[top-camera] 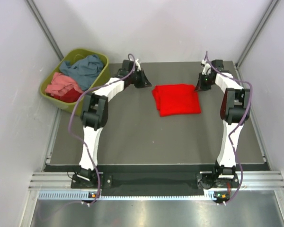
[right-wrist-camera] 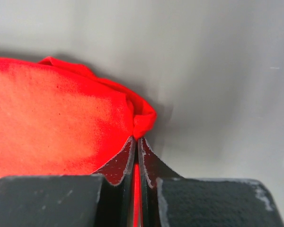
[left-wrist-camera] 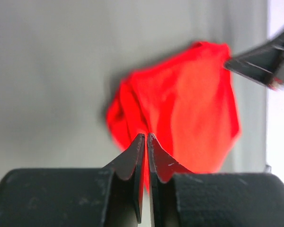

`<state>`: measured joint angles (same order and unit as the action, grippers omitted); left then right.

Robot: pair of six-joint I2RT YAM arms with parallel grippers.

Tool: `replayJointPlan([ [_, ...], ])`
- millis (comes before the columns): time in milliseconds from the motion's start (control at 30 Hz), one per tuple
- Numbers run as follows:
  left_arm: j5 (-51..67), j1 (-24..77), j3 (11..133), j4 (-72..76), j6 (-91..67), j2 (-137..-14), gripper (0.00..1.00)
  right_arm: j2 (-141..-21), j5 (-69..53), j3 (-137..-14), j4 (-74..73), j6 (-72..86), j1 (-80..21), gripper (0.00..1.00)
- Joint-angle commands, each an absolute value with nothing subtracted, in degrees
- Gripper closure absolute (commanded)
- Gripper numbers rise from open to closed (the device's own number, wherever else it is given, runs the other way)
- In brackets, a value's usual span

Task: Fold and stack the t-shirts
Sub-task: Neatly place the folded tshirt to the corner

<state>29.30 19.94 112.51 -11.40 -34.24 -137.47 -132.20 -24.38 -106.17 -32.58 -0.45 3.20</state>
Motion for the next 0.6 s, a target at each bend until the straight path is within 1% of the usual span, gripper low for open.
replayJointPlan([
  [0,29.2,17.9,105.7,-11.0,-31.6,-120.4,0.89,-131.9,-18.2,-111.0,-31.6,-2.8,5.3,1.00],
  [100,30.0,17.8,98.6,-11.3,-31.5,-113.4,0.90,-132.8,-15.7,-112.9,-32.3,-3.9,6.3,1.00],
  [233,34.5,17.8,90.4,-10.0,-33.9,-107.6,0.91,-135.8,-12.6,-117.7,-32.9,-4.7,8.7,1.00],
  [300,37.2,17.9,88.6,-9.8,-33.9,-105.7,0.91,-136.7,-11.3,-119.3,-33.0,-6.0,9.5,1.00],
  [433,37.1,17.9,87.2,-14.3,-31.0,-103.7,0.93,-138.2,-7.9,-121.4,-29.5,-7.4,11.7,1.00],
  [567,40.9,18.2,84.2,-10.9,-34.1,-102.2,0.94,-142.1,-6.2,-129.6,-29.9,-7.2,14.2,1.00],
])
